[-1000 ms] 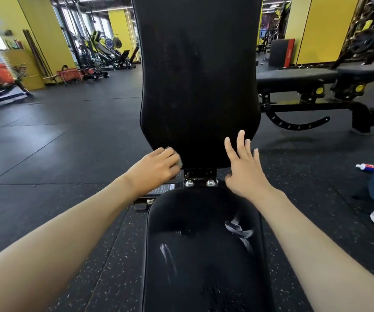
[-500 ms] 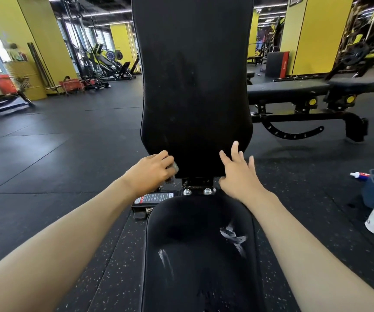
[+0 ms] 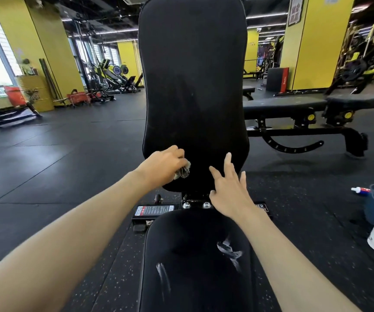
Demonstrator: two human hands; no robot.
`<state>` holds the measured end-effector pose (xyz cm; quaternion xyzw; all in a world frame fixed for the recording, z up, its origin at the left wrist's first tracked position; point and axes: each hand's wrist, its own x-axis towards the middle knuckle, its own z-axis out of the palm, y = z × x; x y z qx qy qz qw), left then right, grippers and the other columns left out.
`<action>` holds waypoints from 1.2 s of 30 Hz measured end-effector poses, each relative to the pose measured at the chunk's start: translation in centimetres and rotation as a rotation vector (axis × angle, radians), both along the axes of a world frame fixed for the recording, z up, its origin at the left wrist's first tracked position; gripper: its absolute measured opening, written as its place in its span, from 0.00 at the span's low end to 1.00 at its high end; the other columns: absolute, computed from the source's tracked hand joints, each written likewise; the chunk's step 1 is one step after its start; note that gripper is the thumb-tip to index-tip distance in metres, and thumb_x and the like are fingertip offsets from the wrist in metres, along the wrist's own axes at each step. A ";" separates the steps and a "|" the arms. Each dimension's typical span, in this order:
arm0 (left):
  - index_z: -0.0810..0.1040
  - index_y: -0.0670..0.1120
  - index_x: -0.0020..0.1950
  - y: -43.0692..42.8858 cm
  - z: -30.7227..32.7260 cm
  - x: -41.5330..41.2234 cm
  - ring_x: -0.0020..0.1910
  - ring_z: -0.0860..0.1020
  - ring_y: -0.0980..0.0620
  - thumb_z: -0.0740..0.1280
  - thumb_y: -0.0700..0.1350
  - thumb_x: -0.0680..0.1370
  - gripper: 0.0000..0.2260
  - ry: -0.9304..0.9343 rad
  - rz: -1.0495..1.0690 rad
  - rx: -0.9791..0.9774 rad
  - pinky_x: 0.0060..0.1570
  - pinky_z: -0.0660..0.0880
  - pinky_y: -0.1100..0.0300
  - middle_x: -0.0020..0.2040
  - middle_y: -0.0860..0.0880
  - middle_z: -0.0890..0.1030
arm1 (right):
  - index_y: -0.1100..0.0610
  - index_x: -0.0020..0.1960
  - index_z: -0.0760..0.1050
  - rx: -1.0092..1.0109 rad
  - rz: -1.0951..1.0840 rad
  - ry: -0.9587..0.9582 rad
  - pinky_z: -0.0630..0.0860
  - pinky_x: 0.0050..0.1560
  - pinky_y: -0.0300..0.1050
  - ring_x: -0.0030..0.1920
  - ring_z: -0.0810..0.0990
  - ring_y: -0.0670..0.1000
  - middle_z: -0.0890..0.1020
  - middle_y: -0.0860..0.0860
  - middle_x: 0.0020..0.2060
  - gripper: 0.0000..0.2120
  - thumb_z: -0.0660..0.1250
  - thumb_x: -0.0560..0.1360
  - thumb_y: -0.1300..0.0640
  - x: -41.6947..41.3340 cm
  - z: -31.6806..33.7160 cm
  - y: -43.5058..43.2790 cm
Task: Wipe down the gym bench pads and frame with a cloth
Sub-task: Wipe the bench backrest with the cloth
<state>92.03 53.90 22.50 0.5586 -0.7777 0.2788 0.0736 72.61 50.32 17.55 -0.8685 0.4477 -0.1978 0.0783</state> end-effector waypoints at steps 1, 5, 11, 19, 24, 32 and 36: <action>0.81 0.41 0.51 -0.2 0.9 0.0 0.47 0.71 0.48 0.69 0.30 0.65 0.16 0.028 -0.027 -0.063 0.25 0.74 0.55 0.47 0.45 0.78 | 0.55 0.78 0.50 -0.002 -0.003 -0.005 0.42 0.75 0.61 0.77 0.40 0.61 0.30 0.61 0.74 0.31 0.60 0.79 0.59 0.0 0.1 0.1; 0.80 0.41 0.53 -1.5 2.5 -1.1 0.49 0.69 0.49 0.66 0.28 0.67 0.18 0.393 0.056 -0.343 0.30 0.74 0.54 0.49 0.45 0.77 | 0.54 0.78 0.51 -0.001 0.008 -0.020 0.41 0.75 0.60 0.77 0.37 0.60 0.28 0.59 0.73 0.30 0.60 0.79 0.58 -0.2 0.7 0.5; 0.78 0.44 0.56 -1.2 -0.6 -2.7 0.54 0.70 0.49 0.67 0.35 0.73 0.13 0.180 0.124 0.058 0.42 0.76 0.52 0.53 0.48 0.75 | 0.54 0.78 0.52 0.041 0.002 0.010 0.42 0.75 0.61 0.77 0.38 0.60 0.30 0.58 0.75 0.29 0.59 0.80 0.58 -1.2 0.7 0.4; 0.79 0.42 0.54 -3.3 5.3 -3.8 0.53 0.71 0.44 0.60 0.29 0.70 0.17 0.714 0.156 -0.508 0.41 0.74 0.50 0.51 0.44 0.76 | 0.55 0.77 0.55 0.049 0.046 -0.046 0.42 0.76 0.61 0.77 0.38 0.58 0.34 0.56 0.76 0.27 0.59 0.80 0.59 -0.4 1.4 0.4; 0.80 0.44 0.57 -2.9 2.1 -4.0 0.53 0.71 0.47 0.66 0.32 0.71 0.16 0.407 0.116 -0.169 0.42 0.76 0.45 0.52 0.47 0.77 | 0.55 0.77 0.55 0.063 0.040 -0.052 0.43 0.75 0.62 0.77 0.38 0.58 0.34 0.56 0.76 0.27 0.59 0.80 0.58 0.3 1.1 0.3; 0.77 0.44 0.62 -3.5 8.2 -4.1 0.54 0.69 0.46 0.57 0.32 0.72 0.21 0.574 0.145 -0.612 0.34 0.71 0.54 0.54 0.46 0.76 | 0.54 0.78 0.49 0.005 0.038 -0.160 0.44 0.75 0.61 0.77 0.38 0.55 0.33 0.54 0.76 0.31 0.59 0.80 0.59 0.8 1.8 -0.7; 0.77 0.44 0.60 -4.9 7.2 -5.6 0.54 0.68 0.47 0.59 0.28 0.73 0.20 0.537 0.200 -0.532 0.34 0.68 0.54 0.56 0.49 0.76 | 0.54 0.79 0.47 0.020 0.031 -0.153 0.43 0.75 0.61 0.77 0.37 0.53 0.33 0.52 0.76 0.32 0.59 0.80 0.58 1.0 1.7 -1.1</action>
